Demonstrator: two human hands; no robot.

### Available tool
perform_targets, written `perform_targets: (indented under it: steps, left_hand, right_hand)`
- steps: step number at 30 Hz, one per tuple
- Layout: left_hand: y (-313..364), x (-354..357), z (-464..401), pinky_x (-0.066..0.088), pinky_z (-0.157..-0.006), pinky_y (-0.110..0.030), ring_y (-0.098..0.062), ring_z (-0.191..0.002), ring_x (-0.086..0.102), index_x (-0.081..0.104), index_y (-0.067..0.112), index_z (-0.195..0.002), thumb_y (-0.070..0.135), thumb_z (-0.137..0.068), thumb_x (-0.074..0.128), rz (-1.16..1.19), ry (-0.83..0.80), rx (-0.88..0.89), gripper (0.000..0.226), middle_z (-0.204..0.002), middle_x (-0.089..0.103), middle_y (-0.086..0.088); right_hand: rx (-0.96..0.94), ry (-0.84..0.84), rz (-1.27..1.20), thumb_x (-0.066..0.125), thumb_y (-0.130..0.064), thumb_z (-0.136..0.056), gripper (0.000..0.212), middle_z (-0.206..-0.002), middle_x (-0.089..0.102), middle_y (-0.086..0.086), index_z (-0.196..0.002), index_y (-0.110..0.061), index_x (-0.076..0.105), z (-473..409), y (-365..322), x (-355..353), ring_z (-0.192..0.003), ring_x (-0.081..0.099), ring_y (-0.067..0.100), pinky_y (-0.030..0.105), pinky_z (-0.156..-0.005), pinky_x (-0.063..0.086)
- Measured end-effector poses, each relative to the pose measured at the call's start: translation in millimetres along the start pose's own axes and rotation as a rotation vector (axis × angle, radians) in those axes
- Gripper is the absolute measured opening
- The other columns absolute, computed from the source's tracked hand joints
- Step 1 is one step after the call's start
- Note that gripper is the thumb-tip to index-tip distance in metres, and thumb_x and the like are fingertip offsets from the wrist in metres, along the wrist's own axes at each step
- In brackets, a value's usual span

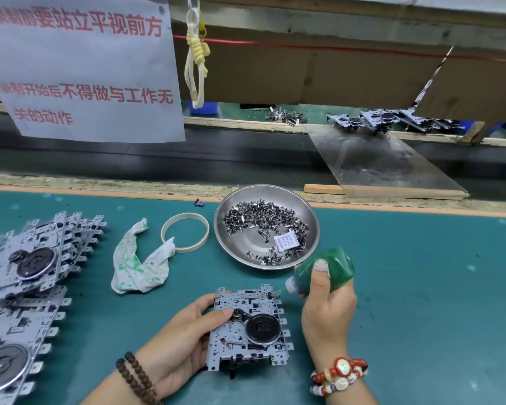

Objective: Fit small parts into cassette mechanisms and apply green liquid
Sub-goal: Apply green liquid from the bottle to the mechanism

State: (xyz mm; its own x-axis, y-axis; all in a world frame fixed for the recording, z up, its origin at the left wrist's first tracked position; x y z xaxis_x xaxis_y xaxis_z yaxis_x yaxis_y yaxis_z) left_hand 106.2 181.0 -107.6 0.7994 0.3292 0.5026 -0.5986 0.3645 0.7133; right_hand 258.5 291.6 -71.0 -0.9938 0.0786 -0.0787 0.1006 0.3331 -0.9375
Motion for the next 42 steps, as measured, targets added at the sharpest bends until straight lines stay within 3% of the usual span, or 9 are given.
perform_targets:
  steps: [5, 10, 18, 22, 28, 32, 37, 42]
  left_hand:
    - [-0.4, -0.5, 0.5, 0.058, -0.074, -0.042, -0.031, -0.089, 0.068, 0.052, 0.005, -0.121, 0.009, -0.068, 0.064, 0.005, 0.003, -0.003, 0.055, -0.109, 0.067, -0.022]
    - [-0.7, -1.1, 0.5, 0.059, -0.071, -0.040, -0.032, -0.089, 0.068, 0.052, 0.006, -0.121, 0.010, -0.067, 0.065, -0.001, 0.003, -0.008, 0.056, -0.109, 0.067, -0.021]
    - [-0.3, -1.1, 0.7, 0.055, -0.076, -0.047, -0.032, -0.086, 0.069, 0.051, 0.007, -0.122, 0.009, -0.068, 0.065, -0.006, 0.007, -0.012, 0.056, -0.109, 0.067, -0.023]
    - [-0.1, -0.8, 1.3, 0.055, -0.075, -0.047, -0.032, -0.086, 0.069, 0.051, 0.006, -0.121, 0.009, -0.067, 0.065, -0.004, 0.012, -0.011, 0.056, -0.108, 0.067, -0.023]
    - [1.4, 0.4, 0.7, 0.054, -0.077, -0.048, -0.033, -0.088, 0.068, 0.051, 0.007, -0.122, 0.009, -0.069, 0.064, -0.010, 0.021, -0.007, 0.055, -0.109, 0.067, -0.022]
    - [0.8, 0.3, 0.3, 0.054, -0.078, -0.047, -0.033, -0.090, 0.067, 0.051, 0.007, -0.122, 0.010, -0.068, 0.065, -0.023, 0.018, -0.004, 0.056, -0.109, 0.067, -0.021]
    - [-0.6, -1.5, 1.2, 0.053, -0.078, -0.050, -0.036, -0.095, 0.066, 0.051, 0.007, -0.122, 0.011, -0.067, 0.066, -0.039, 0.002, -0.002, 0.057, -0.109, 0.067, -0.021]
    - [-2.3, -3.5, -1.0, 0.053, -0.079, -0.050, -0.038, -0.099, 0.063, 0.051, 0.007, -0.122, 0.012, -0.066, 0.067, -0.038, -0.001, -0.003, 0.058, -0.109, 0.067, -0.022]
  right_hand:
    - [0.011, -0.006, -0.003, 0.035, -0.084, -0.072, 0.077, -0.062, 0.065, 0.013, -0.078, -0.009, 0.056, 1.1, 1.8, 0.6, -0.058, 0.062, 0.028, 0.047, -0.058, 0.051]
    - [-0.006, 0.020, 0.027, 0.034, -0.085, -0.071, 0.062, -0.064, 0.065, 0.009, -0.075, -0.026, 0.052, 2.1, -1.6, 0.7, -0.058, 0.061, 0.020, 0.039, -0.056, 0.052]
    - [0.006, 0.024, 0.011, 0.041, -0.069, -0.077, 0.048, -0.064, 0.066, 0.014, -0.076, -0.023, 0.052, 1.0, 0.6, 0.1, -0.060, 0.063, 0.027, 0.046, -0.058, 0.052]
    - [0.001, 0.019, -0.011, 0.037, -0.083, -0.072, 0.062, -0.062, 0.066, 0.010, -0.075, -0.023, 0.053, 1.7, 0.7, 0.4, -0.057, 0.063, 0.021, 0.038, -0.056, 0.052]
    - [-0.015, -0.017, 0.000, 0.035, -0.085, -0.071, 0.082, -0.064, 0.066, 0.014, -0.079, -0.006, 0.057, 2.8, 1.1, 2.2, -0.060, 0.064, 0.028, 0.044, -0.058, 0.053]
    - [-0.031, -0.014, 0.008, 0.035, -0.084, -0.072, 0.081, -0.063, 0.065, 0.013, -0.077, -0.006, 0.057, 2.4, -0.9, 1.3, -0.058, 0.063, 0.027, 0.042, -0.057, 0.053]
    - [-0.021, 0.026, -0.011, 0.038, -0.083, -0.072, 0.062, -0.061, 0.065, 0.009, -0.074, -0.023, 0.052, 2.8, -3.1, -0.7, -0.057, 0.063, 0.024, 0.039, -0.057, 0.053]
    - [-0.026, -0.002, -0.004, 0.037, -0.083, -0.072, 0.067, -0.062, 0.065, 0.011, -0.075, -0.018, 0.054, 3.5, -2.0, 1.2, -0.057, 0.063, 0.026, 0.042, -0.057, 0.053]
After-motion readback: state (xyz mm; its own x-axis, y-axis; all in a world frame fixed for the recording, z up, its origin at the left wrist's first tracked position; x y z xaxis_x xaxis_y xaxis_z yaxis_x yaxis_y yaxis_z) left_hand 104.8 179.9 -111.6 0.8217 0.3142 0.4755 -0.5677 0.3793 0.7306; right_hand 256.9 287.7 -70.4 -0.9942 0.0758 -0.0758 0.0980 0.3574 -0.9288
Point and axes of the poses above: each hand's wrist, its own z-axis away from the middle knuckle, its own x-axis out of the palm, y = z × x, the point moved 5 cm from there along -z, towards the middle knuckle
